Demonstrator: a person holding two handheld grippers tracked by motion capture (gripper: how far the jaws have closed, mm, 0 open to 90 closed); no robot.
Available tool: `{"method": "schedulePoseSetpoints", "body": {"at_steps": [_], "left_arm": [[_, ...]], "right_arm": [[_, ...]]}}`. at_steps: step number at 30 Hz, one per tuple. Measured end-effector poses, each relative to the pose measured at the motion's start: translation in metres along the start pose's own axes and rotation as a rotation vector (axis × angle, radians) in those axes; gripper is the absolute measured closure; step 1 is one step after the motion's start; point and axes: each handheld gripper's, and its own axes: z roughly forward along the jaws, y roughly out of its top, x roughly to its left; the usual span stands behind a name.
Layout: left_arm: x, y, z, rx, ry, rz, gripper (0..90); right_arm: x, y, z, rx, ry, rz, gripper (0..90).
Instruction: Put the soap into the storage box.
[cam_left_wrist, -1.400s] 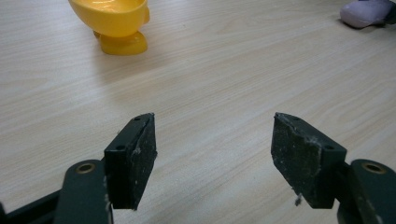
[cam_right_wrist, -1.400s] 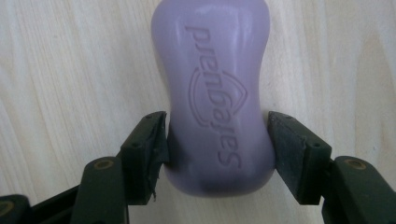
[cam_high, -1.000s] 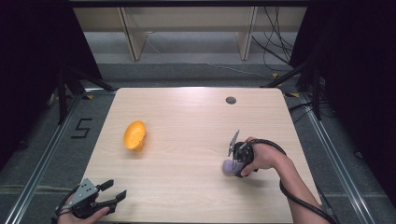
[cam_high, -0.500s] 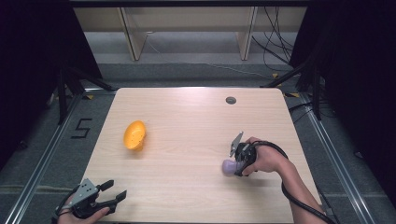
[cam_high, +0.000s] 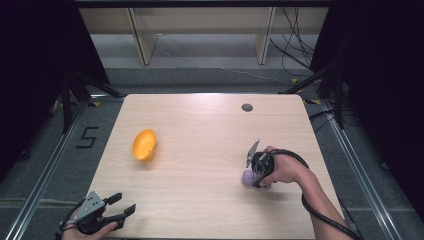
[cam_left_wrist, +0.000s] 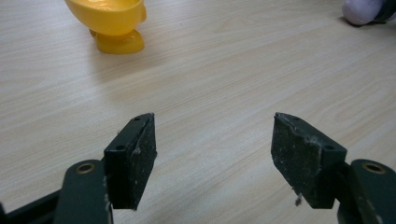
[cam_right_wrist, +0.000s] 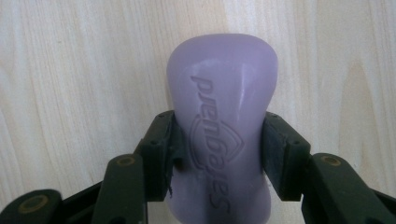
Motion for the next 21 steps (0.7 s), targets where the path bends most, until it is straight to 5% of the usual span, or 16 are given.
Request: {"method": "schedulePoseSetpoints", "body": {"at_steps": [4,12,17,21], "left_arm": [[0.001,0.001,-0.001,0.016,0.007,0.024,30.4],[-0.005,0.003,0.001,-0.014,-0.025,-0.002,29.7],[-0.017,0.015,0.007,-0.041,-0.089,0.009,29.2],[-0.030,0.031,0.017,-0.051,-0.152,0.063,29.7]], "right_arm": [[-0.002,-0.003,0.001,-0.028,0.005,0.014,50.8],[0.003,-0.006,-0.010,-0.076,0.008,0.047,50.8],[0.014,-0.002,-0.025,-0.143,0.010,0.023,50.8],[0.027,0.009,-0.034,-0.163,0.017,0.003,50.9]]}}
